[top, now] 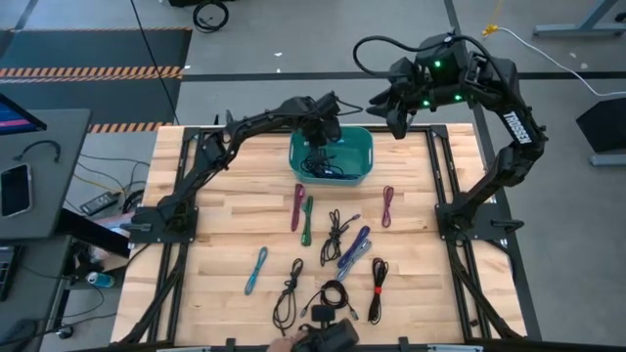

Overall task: Pick and place USB-C Cables
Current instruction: Put the top blue charger cable into the light blue bin

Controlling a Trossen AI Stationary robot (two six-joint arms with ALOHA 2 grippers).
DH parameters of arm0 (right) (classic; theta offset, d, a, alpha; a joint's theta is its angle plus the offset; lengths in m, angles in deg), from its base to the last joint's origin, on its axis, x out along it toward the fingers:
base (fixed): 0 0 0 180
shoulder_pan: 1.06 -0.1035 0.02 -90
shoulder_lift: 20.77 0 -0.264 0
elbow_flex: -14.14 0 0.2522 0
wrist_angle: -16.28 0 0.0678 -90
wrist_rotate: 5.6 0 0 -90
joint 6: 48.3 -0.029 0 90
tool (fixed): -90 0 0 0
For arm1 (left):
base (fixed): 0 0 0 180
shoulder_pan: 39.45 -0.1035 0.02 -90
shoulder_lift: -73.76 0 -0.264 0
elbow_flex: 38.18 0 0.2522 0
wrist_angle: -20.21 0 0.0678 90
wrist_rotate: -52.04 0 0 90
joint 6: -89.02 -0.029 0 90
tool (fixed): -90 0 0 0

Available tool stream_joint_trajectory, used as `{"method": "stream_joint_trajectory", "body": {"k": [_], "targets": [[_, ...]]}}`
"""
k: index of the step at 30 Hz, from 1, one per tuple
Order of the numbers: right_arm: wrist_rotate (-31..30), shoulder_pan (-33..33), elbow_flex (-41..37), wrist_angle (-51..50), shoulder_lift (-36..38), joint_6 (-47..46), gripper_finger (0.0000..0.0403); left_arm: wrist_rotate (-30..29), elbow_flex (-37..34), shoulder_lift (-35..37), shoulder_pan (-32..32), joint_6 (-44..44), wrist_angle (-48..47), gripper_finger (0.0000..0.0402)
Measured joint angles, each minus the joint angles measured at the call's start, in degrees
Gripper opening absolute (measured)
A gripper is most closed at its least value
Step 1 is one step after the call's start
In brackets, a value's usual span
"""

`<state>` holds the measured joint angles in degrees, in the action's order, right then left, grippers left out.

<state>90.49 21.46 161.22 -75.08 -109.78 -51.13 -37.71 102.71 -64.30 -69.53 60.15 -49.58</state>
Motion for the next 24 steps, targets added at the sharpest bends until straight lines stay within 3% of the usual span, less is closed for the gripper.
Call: {"method": "stream_joint_trajectory", "body": {"k": [10, 24], "targets": [[0.0, -3.1, 0.0, 0.0, 0.0, 0.0, 0.0132, 1.4, 0.0, -2.1, -0.4, -2.1, -4.6, 0.0019], [0.0, -6.0, 0.0, 0.0, 0.0, -0.6, 0.0132, 0.7, 0.1, -3.9, 1.8, -1.7, -4.2, 0.0019]]}}
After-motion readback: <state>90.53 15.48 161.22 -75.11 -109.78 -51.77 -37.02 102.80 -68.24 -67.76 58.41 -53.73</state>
